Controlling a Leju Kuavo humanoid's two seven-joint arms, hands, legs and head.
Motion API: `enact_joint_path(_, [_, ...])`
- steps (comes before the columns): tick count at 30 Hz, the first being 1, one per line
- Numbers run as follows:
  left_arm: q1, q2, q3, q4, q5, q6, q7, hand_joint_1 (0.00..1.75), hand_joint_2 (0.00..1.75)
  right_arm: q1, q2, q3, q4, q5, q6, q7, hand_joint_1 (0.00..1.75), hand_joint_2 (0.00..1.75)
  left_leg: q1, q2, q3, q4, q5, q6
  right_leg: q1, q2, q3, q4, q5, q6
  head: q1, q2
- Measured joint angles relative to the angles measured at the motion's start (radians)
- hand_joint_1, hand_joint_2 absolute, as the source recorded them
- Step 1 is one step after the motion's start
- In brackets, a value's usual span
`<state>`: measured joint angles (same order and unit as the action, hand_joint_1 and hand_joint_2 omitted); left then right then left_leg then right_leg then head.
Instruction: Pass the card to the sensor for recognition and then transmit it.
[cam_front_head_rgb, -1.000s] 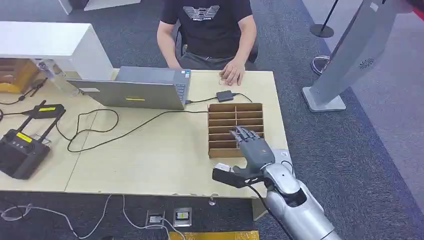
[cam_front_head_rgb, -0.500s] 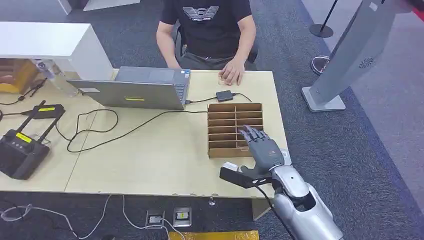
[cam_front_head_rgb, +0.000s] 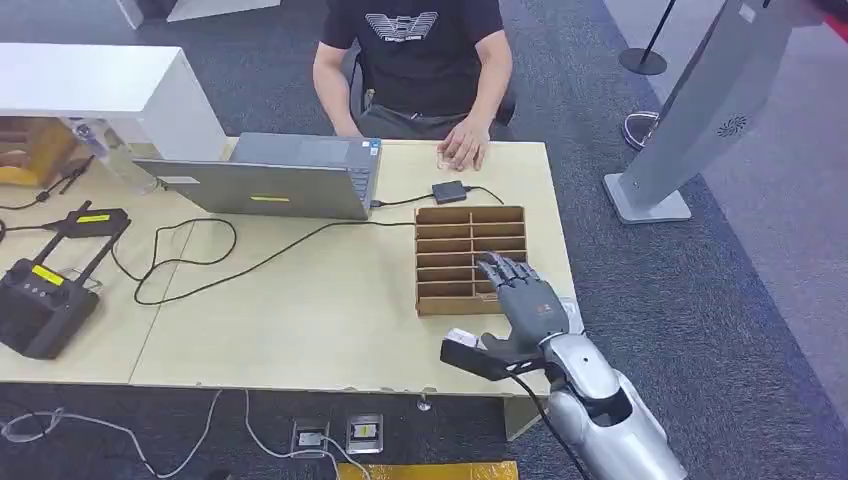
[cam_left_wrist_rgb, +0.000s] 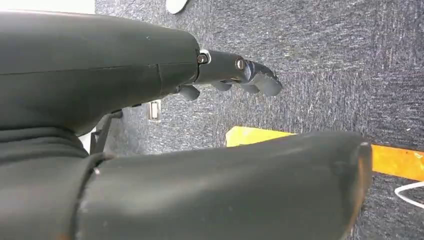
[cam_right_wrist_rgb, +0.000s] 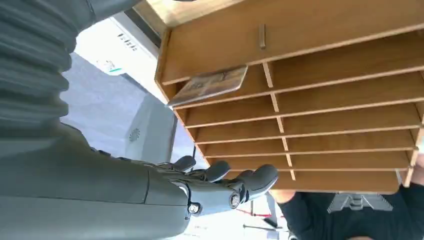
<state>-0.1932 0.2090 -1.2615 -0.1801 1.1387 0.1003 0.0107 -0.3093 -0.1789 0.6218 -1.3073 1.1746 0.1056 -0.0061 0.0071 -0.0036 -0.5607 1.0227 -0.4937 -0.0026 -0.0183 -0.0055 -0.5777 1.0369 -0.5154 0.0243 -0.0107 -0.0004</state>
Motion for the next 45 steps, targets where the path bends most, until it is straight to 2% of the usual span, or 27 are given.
enact_joint_path(5, [0.0,-0.004,0.0,0.0,0.003,0.009,0.0,0.0,0.0,0.0,0.002,0.001,0.008,0.024,-0.06,-0.017,0.0,1.75,0.0,0.0,0.0,0.0,0.0,0.0,0.0,0.0,0.0,0.0,0.0,0.0,0.0,0.0])
enact_joint_path(12, [0.0,-0.008,0.0,0.0,0.006,0.017,0.0,0.0,0.0,-0.001,0.003,0.001,0.017,0.047,-0.108,-0.022,0.0,1.75,0.0,0.0,0.0,0.0,0.0,0.0,0.0,0.0,0.0,0.0,0.0,0.0,0.0,0.0])
enact_joint_path(17, [0.0,-0.008,0.0,0.0,0.007,0.018,0.0,0.0,0.0,-0.001,0.005,0.001,0.019,0.048,-0.115,-0.023,0.0,1.75,0.0,0.0,0.0,0.0,0.0,0.0,0.0,0.0,0.0,0.0,0.0,0.0,0.0,0.0])
enact_joint_path(18, [-0.001,-0.011,0.0,0.0,0.008,0.018,0.0,0.0,0.0,-0.003,0.01,0.002,0.034,0.06,-0.135,-0.024,0.0,1.75,0.0,0.0,0.0,0.0,0.0,0.0,0.0,0.0,0.0,0.0,0.0,0.0,0.0,0.0])
enact_joint_path(45, [-0.001,-0.013,0.0,0.0,0.006,0.015,0.0,0.0,0.0,-0.033,0.037,0.007,0.145,0.065,-0.149,-0.006,0.0,1.75,0.0,0.0,0.0,0.0,0.0,0.0,0.0,0.0,0.0,0.0,0.0,0.0,0.0,0.0])
